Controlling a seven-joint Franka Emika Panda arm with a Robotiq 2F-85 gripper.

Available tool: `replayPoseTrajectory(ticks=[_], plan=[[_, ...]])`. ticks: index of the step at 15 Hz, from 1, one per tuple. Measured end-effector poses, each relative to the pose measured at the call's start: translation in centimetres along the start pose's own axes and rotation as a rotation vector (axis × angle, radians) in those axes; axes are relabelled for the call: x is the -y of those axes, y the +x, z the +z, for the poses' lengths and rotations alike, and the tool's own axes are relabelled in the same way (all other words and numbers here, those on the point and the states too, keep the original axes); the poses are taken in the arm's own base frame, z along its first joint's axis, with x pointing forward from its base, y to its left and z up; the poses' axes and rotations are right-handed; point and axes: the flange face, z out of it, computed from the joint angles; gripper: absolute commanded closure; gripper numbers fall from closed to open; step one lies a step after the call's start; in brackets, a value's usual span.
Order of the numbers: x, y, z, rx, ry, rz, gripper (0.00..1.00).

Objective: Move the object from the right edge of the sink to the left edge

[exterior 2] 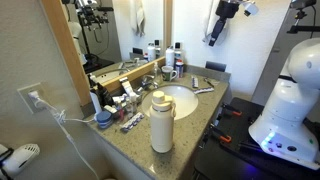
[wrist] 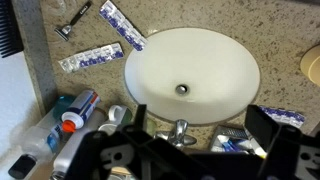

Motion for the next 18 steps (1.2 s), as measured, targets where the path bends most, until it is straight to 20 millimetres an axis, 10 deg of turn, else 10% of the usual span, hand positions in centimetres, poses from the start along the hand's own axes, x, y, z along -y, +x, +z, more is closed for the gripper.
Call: replayPoseTrajectory(ticks=[9,18], plan=[[0.8,0.8,0.5,0.024,-0.012,0.004,0.0],[7.8,9.9,7.9,0.237,-0.321,0.111,0.0]])
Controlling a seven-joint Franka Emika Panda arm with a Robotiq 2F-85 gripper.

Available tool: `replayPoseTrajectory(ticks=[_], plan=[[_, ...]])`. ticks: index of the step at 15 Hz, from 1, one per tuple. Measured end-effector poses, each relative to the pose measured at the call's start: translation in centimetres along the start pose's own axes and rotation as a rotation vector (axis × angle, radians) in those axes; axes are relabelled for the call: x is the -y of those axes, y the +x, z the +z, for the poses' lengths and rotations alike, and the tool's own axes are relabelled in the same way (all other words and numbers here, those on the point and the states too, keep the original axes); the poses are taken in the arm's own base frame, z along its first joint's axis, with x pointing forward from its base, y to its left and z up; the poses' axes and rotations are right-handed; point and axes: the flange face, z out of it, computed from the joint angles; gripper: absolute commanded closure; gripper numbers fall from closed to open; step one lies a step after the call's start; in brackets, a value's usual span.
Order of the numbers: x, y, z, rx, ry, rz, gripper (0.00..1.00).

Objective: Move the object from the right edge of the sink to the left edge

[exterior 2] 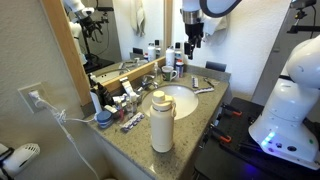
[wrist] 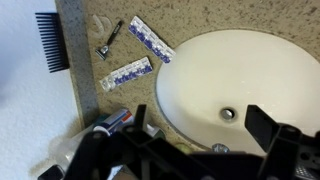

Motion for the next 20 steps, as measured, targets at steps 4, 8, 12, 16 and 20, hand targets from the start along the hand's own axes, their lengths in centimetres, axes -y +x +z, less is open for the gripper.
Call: replayPoseTrajectory(ticks=[4,8,12,16,20], plan=[[1.6,4.0,4.0,0.091,-0.142,0.071,0.0],[2.5,6.4,8.8,0.184,-0.196,0.107,0.0],[3.3,7.5,13.2,0.249,-0.218,0.12,0.0],[3.6,7.4,17.1,0.303,-0.25,0.135,0.0],[4.2,7.2,20.4,0.316,-0.272,0.135,0.0]])
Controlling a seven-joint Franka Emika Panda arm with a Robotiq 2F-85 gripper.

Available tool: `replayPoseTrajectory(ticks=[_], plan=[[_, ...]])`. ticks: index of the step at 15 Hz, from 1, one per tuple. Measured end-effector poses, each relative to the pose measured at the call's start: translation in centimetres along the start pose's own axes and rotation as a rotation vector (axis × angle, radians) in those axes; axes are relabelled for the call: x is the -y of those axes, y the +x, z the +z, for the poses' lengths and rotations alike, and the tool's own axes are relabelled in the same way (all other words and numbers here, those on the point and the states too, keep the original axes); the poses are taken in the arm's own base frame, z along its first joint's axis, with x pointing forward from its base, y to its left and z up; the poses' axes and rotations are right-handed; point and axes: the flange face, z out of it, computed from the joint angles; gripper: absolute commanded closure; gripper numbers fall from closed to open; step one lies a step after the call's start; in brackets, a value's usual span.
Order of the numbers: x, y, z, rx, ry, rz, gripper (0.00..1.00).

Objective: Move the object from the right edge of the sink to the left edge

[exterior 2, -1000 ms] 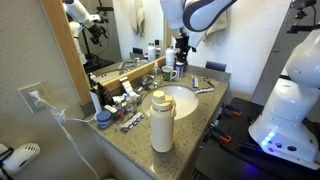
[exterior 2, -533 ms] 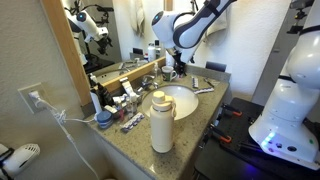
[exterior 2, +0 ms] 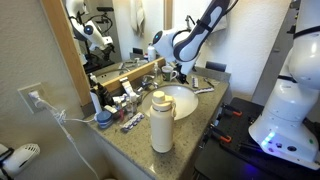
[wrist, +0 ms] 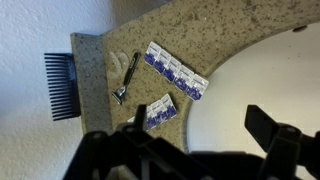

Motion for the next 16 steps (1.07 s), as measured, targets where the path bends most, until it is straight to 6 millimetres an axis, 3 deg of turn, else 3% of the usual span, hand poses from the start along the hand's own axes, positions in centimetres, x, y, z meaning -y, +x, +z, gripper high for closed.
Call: replayPoseTrajectory(ticks=[10,16], plan=[[2.7,1.4,5.8,-0.029,-0.055,0.019,0.0],[2.7,1.9,5.3,-0.054,-0.019,0.033,0.0]])
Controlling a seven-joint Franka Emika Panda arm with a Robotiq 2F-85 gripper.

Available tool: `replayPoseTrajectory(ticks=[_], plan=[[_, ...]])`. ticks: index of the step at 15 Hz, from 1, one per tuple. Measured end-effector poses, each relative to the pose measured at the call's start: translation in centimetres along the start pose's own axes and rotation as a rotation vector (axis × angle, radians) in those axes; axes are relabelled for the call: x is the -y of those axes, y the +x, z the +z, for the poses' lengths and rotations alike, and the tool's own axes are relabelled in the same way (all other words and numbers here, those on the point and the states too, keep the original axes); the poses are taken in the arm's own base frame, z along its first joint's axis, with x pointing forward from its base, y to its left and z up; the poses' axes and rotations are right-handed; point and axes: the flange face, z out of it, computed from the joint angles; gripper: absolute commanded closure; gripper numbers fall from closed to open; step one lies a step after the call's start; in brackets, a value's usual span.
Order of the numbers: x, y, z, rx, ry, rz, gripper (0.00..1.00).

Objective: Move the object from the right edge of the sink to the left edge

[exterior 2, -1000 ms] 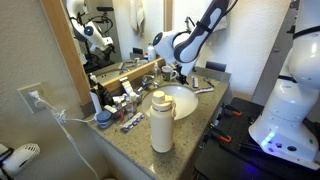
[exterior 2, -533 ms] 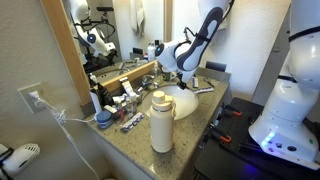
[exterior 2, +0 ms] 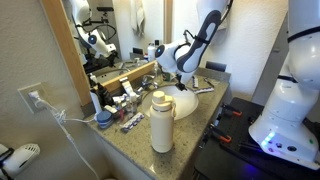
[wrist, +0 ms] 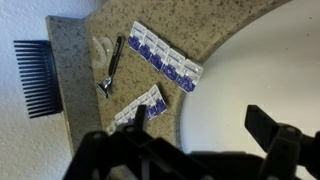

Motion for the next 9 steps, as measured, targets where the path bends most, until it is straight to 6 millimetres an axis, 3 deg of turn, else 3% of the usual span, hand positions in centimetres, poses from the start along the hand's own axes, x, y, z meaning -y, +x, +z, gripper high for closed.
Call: replayPoseTrajectory(ticks=[6,9], plan=[[1.0,1.6,-0.2,0.026,0.033,0.012,0.0],[1.8,3.0,0.7,0.055,0.037,0.026,0.0]])
